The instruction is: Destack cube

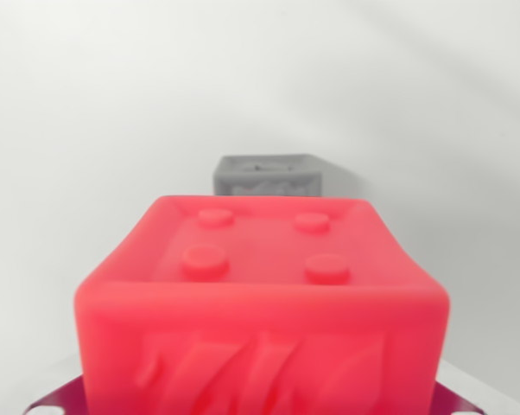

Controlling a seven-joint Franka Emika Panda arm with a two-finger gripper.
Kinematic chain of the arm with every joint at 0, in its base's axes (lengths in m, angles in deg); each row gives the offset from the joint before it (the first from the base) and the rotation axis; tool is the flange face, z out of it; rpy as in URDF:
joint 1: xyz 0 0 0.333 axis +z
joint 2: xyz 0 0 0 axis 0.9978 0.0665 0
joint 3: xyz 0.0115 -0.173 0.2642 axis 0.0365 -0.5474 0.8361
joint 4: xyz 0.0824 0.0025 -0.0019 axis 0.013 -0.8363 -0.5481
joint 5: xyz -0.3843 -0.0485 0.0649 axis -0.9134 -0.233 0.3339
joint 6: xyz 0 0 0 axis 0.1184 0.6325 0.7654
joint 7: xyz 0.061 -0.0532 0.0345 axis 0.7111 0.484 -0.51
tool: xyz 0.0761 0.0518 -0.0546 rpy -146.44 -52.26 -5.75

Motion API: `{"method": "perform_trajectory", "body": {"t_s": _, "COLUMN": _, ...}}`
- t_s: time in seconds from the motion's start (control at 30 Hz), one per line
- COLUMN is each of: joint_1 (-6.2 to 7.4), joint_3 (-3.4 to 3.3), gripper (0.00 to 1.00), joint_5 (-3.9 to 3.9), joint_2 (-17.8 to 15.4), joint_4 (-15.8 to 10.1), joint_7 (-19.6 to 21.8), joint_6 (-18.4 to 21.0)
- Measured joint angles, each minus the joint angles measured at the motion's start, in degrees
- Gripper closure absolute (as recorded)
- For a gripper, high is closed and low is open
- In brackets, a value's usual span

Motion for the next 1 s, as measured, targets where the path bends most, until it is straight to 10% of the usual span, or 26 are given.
{"method": "perform_trajectory", "body": {"t_s": 1.0, "joint_1": 5.89, "joint_3": 0.09, "gripper": 1.00, "joint_5": 0.00, "joint_2": 1.0, "joint_4": 0.5, "joint_7": 16.9, "joint_6": -0.3}}
